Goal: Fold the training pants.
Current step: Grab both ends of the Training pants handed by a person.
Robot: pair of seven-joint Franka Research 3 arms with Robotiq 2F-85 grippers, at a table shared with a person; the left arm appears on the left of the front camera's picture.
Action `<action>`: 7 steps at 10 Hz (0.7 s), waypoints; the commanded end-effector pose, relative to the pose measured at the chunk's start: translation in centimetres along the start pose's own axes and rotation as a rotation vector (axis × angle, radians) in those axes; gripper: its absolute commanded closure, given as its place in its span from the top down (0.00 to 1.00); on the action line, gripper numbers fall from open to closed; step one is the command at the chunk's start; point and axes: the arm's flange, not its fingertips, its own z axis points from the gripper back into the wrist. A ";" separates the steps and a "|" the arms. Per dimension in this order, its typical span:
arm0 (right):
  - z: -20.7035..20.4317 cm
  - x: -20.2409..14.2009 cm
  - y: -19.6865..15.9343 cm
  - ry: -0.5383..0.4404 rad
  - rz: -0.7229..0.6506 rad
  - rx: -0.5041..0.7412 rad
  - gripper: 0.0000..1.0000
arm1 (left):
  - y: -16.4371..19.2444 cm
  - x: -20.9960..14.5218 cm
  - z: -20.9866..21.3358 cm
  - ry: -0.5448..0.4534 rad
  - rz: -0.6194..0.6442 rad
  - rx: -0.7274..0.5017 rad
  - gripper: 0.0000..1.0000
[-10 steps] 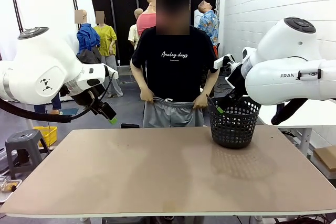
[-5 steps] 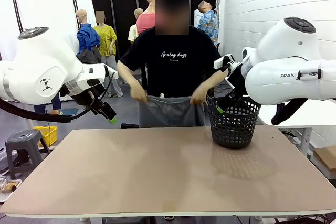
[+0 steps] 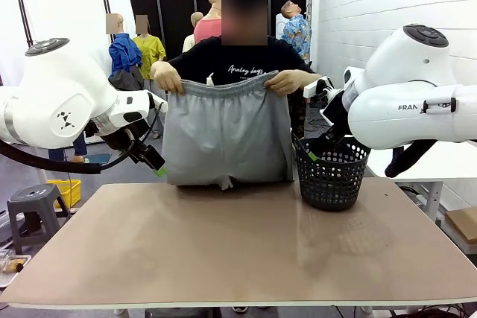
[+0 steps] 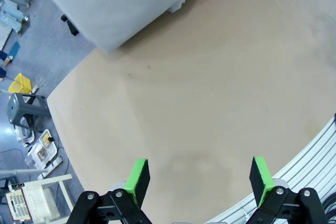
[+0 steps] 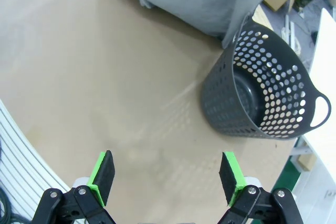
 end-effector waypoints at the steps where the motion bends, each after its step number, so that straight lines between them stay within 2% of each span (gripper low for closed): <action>1: 0.0 0.0 0.0 -0.002 -0.001 0.008 1.00 | 0.1 0.1 -0.1 -0.001 0.001 -0.001 1.00; 7: 0.0 0.0 0.0 -0.002 -0.001 0.008 1.00 | 0.1 0.1 -0.1 -0.001 0.001 -0.001 1.00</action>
